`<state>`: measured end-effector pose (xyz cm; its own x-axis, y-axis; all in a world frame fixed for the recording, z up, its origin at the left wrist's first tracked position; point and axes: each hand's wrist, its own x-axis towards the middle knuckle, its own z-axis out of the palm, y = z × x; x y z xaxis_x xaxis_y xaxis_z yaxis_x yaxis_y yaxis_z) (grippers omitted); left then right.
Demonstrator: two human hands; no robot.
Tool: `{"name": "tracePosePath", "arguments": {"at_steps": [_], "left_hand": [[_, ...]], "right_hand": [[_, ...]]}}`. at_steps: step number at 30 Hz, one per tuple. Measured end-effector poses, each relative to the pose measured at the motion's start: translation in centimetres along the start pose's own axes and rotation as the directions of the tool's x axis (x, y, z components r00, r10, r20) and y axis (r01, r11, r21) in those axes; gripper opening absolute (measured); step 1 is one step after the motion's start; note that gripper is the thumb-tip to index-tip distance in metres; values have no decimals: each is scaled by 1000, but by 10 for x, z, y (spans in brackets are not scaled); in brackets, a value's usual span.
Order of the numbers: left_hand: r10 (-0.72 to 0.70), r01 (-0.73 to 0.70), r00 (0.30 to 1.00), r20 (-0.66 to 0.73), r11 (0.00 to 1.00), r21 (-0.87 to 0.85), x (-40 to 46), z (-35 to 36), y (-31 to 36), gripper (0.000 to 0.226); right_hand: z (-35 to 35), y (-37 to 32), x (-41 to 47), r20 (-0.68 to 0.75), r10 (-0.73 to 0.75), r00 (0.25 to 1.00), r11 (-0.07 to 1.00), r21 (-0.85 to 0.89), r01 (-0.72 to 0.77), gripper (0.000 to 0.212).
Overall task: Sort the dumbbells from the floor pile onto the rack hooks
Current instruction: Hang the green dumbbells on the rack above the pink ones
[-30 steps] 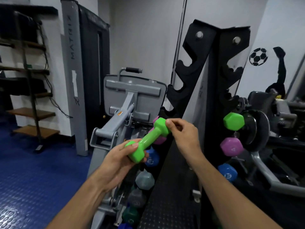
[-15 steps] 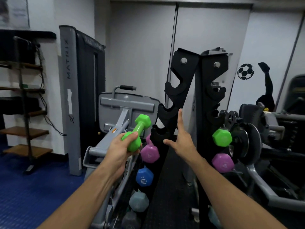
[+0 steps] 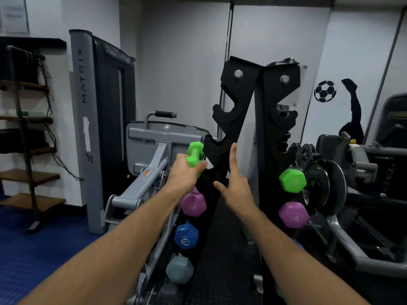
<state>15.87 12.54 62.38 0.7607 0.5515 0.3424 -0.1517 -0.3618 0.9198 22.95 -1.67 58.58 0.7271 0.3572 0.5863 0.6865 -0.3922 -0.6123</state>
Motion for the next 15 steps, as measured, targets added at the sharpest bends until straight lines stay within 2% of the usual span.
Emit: {"name": "tracePosePath", "arguments": {"at_steps": [3,6,10,15], "left_hand": [[57,-53,998,-11,975,216,-2,9,-4,54],[106,-93,994,-20,935,343,0,13,-2,57],[110,-112,994,26,911,396,7,11,3,56],[181,-176,983,34,872,456,7,15,3,53]], "right_hand": [[-1,0,-1,8,-8,1000,1000,10,8,127],[0,0,-2,5,-7,1000,1000,-9,7,126],[0,-1,-1,1,-9,1000,1000,6,9,127],[0,2,0,8,-20,1000,1000,2,20,125]]}}
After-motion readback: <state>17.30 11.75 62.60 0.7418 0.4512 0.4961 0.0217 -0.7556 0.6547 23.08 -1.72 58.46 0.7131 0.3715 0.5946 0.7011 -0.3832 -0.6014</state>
